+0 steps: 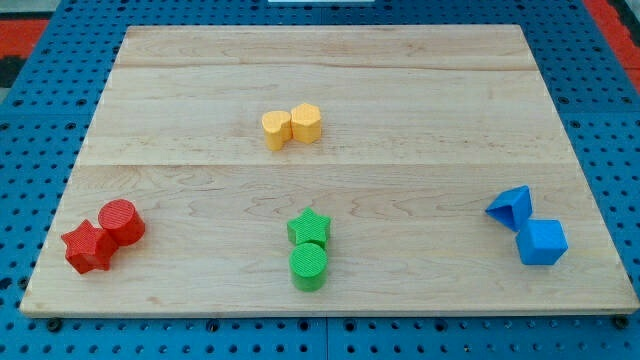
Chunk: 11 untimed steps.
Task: Push the blue triangle left and down a bit
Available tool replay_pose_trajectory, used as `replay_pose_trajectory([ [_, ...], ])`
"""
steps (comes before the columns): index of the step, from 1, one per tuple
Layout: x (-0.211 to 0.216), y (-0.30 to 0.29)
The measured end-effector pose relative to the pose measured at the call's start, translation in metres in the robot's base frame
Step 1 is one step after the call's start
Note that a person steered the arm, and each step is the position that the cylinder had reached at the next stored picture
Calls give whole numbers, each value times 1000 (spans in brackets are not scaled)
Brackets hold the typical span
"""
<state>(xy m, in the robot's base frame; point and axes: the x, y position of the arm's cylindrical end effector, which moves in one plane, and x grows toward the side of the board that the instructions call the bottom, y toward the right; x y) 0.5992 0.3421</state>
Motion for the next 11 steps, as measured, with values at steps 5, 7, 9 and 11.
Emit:
replay_pose_trajectory([
  [5, -98, -93],
  [7, -91, -149],
  [9, -127, -149],
  [11, -137, -198],
])
